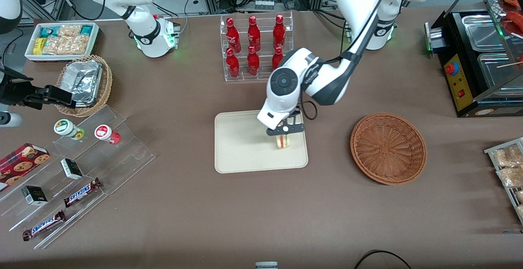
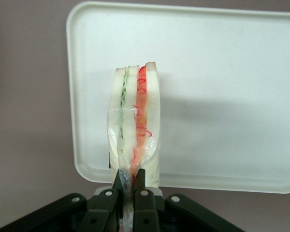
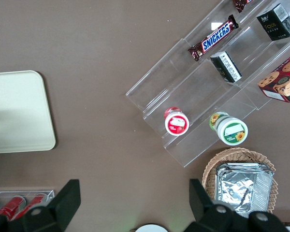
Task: Place sandwich from basket to tray
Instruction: 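Carry the held sandwich over to the cream tray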
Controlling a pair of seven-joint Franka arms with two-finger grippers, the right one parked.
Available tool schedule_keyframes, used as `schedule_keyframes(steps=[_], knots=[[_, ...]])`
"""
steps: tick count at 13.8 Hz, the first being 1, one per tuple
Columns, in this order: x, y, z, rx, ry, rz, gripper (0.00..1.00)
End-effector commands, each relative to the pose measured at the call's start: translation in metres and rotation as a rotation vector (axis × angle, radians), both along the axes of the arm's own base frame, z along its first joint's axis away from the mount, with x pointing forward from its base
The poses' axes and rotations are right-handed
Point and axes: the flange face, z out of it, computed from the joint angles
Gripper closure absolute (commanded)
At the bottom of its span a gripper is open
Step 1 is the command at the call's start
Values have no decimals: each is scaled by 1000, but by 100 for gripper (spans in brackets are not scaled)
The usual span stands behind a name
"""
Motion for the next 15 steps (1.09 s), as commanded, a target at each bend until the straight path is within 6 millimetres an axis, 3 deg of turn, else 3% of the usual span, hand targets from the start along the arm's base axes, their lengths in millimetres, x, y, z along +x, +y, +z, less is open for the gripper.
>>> schedule_keyframes(steps=[1,6,15], knots=[[3,-23,-2,-6,-1,24,100],[10,-48,-20,-26,-28,41,100],[16,-62,-40,-38,-40,100,100]])
